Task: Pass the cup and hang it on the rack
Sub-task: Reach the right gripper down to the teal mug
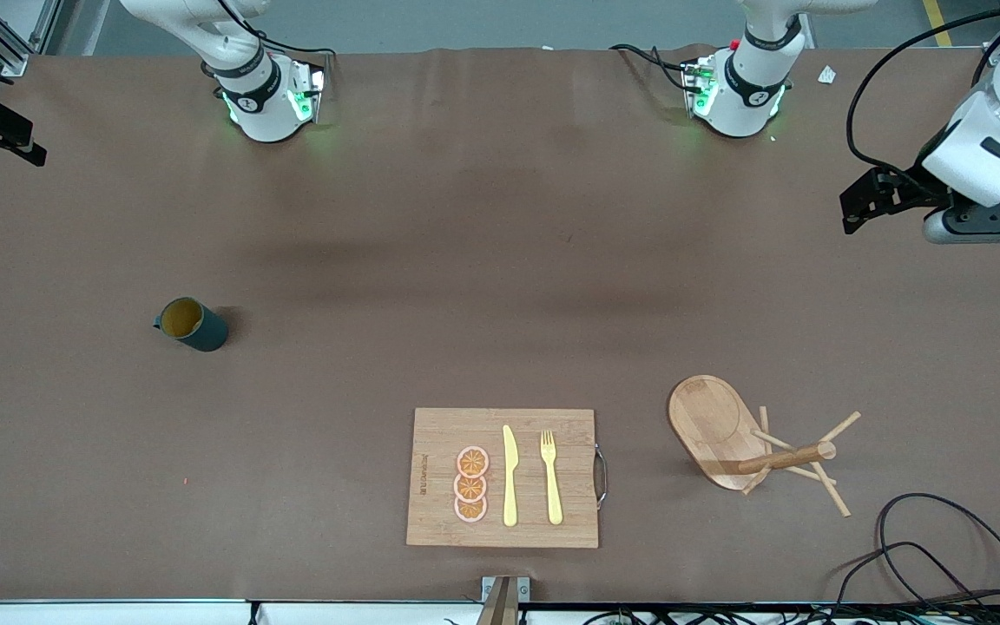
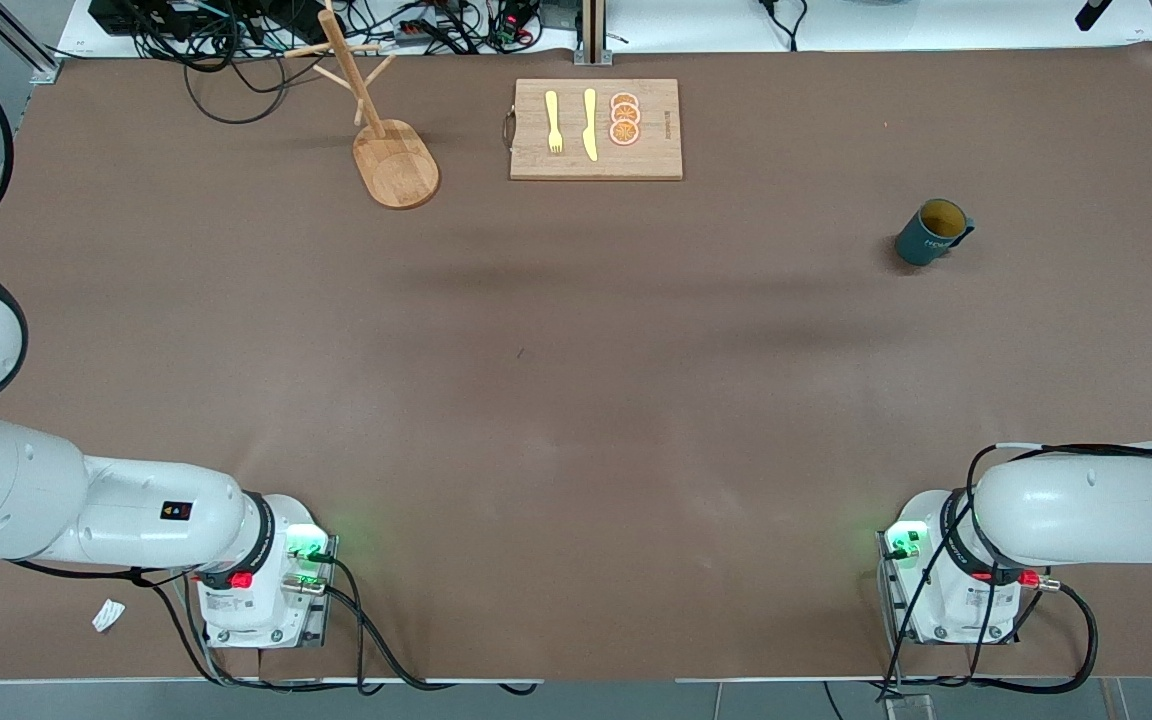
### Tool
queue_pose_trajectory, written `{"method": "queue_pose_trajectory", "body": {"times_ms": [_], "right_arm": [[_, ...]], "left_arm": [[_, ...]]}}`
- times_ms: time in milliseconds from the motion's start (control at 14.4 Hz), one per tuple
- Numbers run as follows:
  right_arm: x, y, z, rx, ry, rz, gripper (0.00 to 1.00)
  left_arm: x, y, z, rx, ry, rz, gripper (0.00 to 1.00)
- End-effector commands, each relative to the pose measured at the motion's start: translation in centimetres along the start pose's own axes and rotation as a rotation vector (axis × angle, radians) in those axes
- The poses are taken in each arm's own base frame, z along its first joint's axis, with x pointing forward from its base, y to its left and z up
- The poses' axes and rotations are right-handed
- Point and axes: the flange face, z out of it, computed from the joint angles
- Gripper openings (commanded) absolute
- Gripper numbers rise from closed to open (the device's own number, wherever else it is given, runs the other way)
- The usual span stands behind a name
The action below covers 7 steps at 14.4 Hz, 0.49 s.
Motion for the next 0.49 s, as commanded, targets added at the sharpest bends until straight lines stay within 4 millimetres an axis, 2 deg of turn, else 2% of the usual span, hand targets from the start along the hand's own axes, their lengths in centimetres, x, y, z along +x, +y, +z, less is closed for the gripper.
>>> {"method": "queue_pose_trajectory", "body": {"times_ms": [0, 209, 418], "right_arm": [[-0.69, -0.11, -0.32, 0.01, 0.004, 0.003, 1.0], [-0.63, -0.03, -0.26, 0.01, 0.002, 0.004, 1.0], [-0.63, -0.02, -0.26, 0.009, 0.002, 0.004, 1.0]], "left_arm": [[-0.26, 1.41, -0.97, -0.008, -0.003, 0.035, 1.0], [-0.06, 1.41, -1.28, -0.033, 0.001, 0.031, 1.0], [0.38, 1.31, -0.59, -0.042, -0.012, 0.027, 1.0]]}}
